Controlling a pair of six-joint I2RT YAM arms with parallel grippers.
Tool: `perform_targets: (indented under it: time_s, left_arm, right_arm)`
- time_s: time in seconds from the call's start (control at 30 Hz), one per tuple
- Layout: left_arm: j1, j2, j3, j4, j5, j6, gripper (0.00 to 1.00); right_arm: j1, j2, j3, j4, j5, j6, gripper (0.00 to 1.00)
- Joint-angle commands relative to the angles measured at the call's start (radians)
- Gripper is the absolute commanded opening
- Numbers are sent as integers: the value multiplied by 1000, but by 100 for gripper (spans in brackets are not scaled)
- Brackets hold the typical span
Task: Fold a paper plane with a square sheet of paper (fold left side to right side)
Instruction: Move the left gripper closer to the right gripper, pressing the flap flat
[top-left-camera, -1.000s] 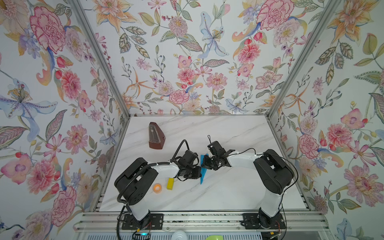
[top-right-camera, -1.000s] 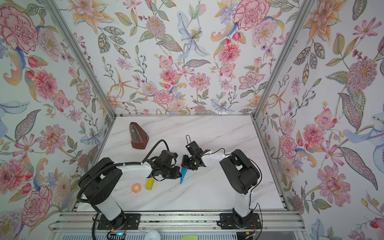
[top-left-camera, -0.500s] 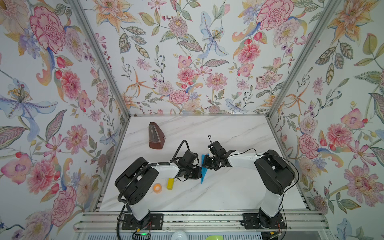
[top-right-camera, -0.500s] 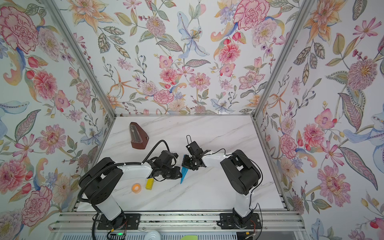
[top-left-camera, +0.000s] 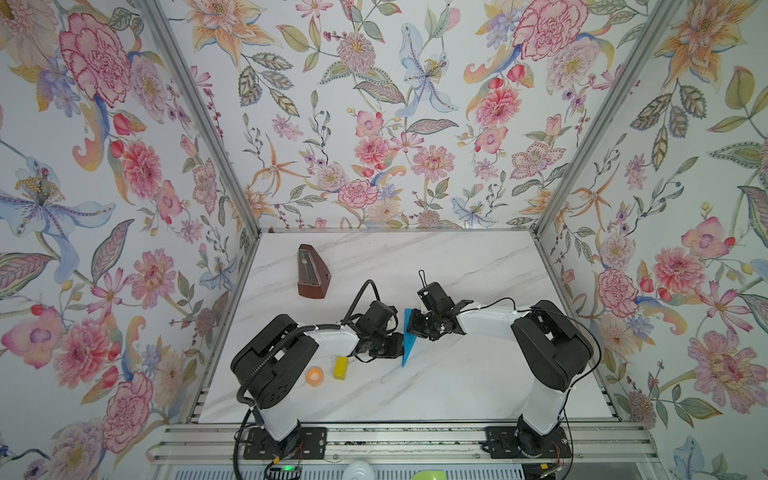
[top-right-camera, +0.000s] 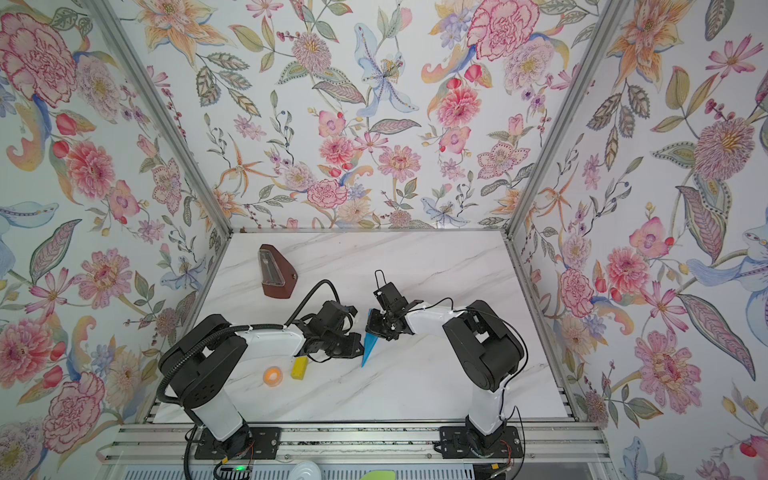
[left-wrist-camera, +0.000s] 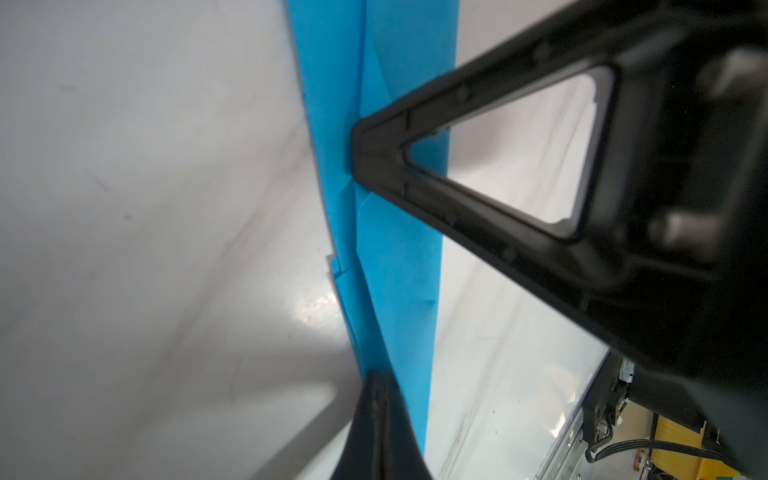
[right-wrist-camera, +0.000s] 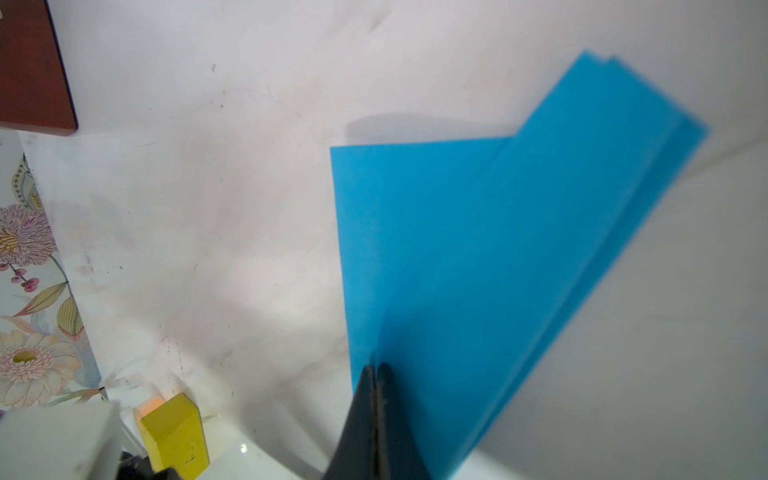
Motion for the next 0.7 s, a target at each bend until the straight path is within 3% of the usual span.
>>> perform_targets:
  time_s: [0.0, 0.47, 0.67]
  left_arm:
    - [-1, 38, -12, -87, -31, 21, 0]
    - [19, -76, 86, -186, -99, 63, 0]
    - [12, -57, 128, -118, -36, 34, 0]
  right_arm:
    - [-12, -2, -25, -12, 22, 7, 0]
    - [-8, 23, -60, 6, 0, 12, 0]
    - [-10, 20, -57, 6, 0, 12, 0]
